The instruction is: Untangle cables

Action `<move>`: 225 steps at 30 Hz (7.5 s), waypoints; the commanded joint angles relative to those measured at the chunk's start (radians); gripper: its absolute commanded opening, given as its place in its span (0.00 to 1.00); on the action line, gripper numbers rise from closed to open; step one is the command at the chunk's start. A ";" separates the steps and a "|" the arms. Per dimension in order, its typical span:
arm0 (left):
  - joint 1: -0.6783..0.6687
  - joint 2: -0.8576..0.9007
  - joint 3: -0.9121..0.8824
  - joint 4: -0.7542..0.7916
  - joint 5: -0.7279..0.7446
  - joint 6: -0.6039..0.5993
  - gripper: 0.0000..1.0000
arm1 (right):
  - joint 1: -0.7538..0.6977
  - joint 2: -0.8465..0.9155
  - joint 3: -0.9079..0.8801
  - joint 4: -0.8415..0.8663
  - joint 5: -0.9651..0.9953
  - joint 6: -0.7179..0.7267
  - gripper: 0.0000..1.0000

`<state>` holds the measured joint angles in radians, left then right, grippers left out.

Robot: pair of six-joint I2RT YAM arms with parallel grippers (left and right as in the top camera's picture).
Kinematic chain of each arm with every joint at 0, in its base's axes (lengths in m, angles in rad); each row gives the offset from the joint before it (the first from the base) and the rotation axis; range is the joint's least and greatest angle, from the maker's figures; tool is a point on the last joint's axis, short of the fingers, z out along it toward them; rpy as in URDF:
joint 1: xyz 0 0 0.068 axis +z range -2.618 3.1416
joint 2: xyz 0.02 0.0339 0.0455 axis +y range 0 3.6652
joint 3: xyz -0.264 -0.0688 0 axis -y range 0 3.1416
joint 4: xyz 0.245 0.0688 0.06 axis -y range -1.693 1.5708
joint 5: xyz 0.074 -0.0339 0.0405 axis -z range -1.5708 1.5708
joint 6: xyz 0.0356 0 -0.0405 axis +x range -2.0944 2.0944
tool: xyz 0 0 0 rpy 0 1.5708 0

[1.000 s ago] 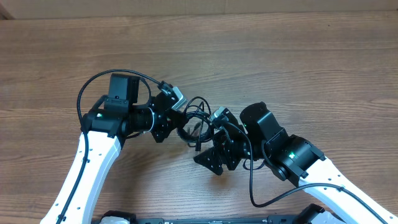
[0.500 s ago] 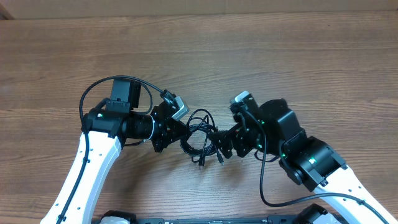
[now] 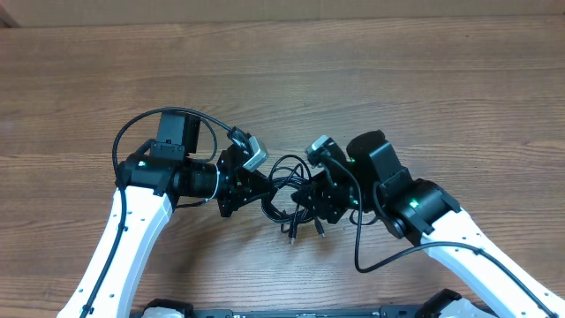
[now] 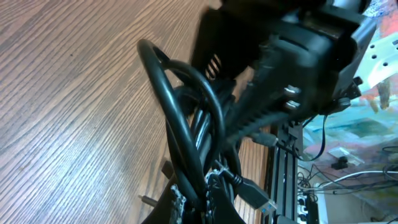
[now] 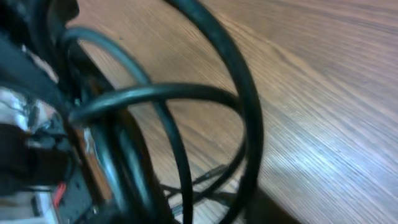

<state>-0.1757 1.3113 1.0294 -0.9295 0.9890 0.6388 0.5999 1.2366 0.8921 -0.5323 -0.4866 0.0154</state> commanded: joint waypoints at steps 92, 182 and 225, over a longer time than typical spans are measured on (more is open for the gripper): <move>0.103 0.072 0.021 -0.023 0.077 -0.162 0.04 | -0.089 -0.056 -0.005 0.155 -0.107 0.293 0.60; 0.017 0.072 0.021 -0.019 0.104 -0.190 0.04 | -0.089 0.011 -0.005 0.248 -0.177 0.222 0.66; 0.064 0.072 0.021 0.075 -0.440 -0.216 0.04 | -0.196 0.023 -0.005 -0.050 0.492 0.466 1.00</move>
<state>-0.1215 1.3899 1.0348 -0.8665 0.7372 0.4408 0.4065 1.2560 0.8833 -0.5755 0.0299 0.4671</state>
